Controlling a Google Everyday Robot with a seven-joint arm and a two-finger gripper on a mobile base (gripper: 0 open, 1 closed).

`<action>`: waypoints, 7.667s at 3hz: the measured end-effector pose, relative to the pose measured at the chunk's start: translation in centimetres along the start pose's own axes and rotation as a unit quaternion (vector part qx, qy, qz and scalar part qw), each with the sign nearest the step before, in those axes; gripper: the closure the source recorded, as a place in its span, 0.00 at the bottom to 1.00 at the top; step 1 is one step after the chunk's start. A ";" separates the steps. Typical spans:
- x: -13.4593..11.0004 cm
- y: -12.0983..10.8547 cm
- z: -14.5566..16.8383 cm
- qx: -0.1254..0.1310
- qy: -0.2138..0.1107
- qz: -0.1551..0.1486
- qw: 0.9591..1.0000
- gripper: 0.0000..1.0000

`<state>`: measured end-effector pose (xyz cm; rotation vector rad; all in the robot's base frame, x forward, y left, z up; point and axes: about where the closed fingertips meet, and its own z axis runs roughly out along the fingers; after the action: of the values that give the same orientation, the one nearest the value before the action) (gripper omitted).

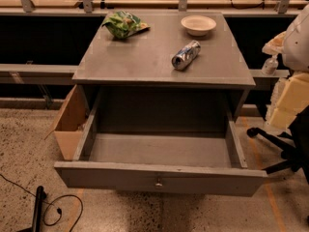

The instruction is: Place green rice chip bag into top drawer

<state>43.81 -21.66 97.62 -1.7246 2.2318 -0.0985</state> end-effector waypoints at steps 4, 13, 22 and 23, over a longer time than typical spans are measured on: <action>-14.3 -11.2 4.9 0.028 -0.275 0.047 0.960 0.00; -31.7 -39.6 24.2 0.171 -0.403 0.323 0.839 0.00; -38.9 -39.8 26.0 0.142 -0.397 0.269 0.866 1.00; -37.3 -39.1 22.4 0.114 -0.422 0.268 0.858 1.00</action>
Offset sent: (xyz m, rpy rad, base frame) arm 0.1063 0.0527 0.0192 0.4767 -0.2143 -0.0149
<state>94.96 6.39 93.73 -0.7232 1.8054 0.4242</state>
